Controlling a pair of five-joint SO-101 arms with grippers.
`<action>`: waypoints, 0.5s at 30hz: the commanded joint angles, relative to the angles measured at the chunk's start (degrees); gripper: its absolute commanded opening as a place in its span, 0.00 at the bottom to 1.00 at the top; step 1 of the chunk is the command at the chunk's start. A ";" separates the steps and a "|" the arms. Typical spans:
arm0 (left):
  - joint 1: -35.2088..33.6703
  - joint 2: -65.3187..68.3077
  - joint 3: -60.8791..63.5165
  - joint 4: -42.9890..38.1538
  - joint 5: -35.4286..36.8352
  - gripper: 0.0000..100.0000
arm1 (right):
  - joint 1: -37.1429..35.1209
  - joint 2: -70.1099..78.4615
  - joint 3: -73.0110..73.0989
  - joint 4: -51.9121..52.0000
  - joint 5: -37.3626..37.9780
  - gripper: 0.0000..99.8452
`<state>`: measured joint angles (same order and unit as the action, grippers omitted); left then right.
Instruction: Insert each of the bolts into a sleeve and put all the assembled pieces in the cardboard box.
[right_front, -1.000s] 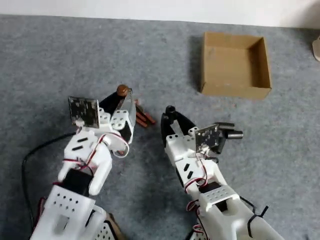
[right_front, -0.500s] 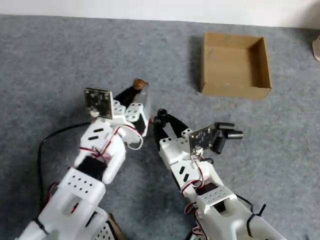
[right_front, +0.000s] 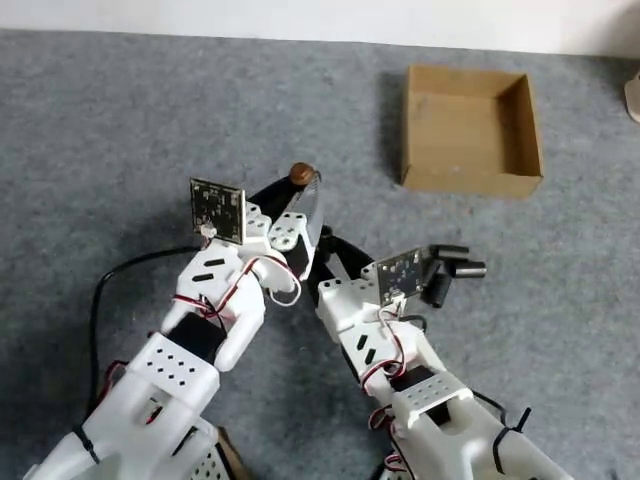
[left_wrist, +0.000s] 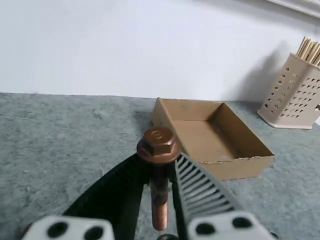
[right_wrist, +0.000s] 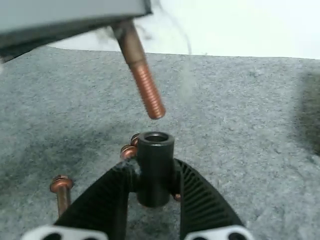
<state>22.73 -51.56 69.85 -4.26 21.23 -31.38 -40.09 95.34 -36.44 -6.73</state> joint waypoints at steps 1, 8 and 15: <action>1.10 -2.42 -3.91 1.14 0.35 0.01 | -0.40 -0.75 7.69 0.04 -0.62 0.00; 1.19 -2.59 -3.74 4.48 0.70 0.01 | -0.48 -1.10 7.69 -0.31 -0.53 0.00; 1.19 -2.42 -4.97 5.10 0.79 0.01 | -1.54 -1.10 7.69 -0.31 -0.53 0.00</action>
<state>22.73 -52.53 69.41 0.40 21.49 -31.47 -40.00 95.34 -36.44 -6.73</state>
